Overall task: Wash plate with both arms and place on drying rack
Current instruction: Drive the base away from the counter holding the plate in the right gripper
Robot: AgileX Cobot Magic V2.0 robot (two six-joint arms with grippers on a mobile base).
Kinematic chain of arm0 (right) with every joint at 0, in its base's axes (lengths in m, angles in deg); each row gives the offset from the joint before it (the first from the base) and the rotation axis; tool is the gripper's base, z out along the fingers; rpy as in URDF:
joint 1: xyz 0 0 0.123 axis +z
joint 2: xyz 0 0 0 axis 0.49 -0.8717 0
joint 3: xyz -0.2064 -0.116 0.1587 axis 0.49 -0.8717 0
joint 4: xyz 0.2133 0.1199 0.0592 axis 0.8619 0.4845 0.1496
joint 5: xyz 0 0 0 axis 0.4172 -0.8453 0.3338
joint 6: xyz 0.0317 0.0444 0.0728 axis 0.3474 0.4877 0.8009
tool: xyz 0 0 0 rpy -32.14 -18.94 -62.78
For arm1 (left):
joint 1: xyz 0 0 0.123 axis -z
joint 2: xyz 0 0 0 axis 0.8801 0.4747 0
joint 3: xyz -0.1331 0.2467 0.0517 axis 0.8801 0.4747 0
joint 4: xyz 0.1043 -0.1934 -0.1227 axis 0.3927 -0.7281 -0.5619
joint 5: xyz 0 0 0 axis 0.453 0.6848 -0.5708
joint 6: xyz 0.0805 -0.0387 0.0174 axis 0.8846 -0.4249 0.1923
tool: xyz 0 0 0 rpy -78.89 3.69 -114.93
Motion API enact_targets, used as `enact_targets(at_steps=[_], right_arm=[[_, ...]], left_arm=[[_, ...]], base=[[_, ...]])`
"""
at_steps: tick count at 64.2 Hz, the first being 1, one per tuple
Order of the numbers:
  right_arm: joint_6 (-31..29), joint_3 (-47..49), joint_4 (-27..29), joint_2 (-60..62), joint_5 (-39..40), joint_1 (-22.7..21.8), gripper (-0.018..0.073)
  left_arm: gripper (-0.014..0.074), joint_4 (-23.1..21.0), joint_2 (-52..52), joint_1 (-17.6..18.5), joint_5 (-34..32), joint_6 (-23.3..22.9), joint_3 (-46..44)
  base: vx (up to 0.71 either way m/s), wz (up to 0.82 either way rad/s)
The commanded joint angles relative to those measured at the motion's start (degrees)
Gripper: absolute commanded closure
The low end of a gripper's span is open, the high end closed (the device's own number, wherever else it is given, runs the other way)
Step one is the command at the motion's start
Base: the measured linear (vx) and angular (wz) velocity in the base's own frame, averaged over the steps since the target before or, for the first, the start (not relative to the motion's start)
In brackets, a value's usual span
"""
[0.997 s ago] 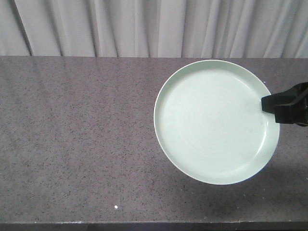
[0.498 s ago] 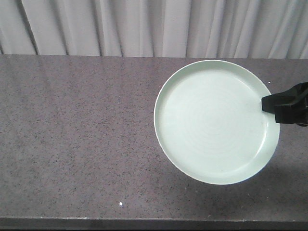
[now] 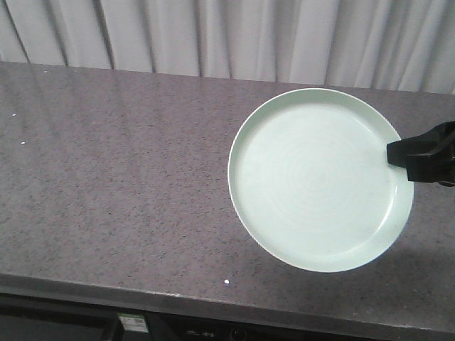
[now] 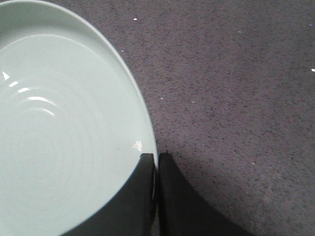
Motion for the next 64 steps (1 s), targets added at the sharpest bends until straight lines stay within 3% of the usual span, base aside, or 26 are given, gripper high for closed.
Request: enact_targets(at_steps=[1,64], right_arm=[[-0.4,1.6,2.3,0.9,2.6,-0.4,0.0566],[-0.4,1.6,2.3,0.9,2.7,-0.4,0.0566]], left_arm=[[0.0603,-0.5,-0.9,-0.1,-4.4,-0.2,1.1],[0.0603,-0.5,-0.9,-0.1,-4.4,-0.2,1.1]], base=[[-0.06,0.38],[-0.08,0.45]])
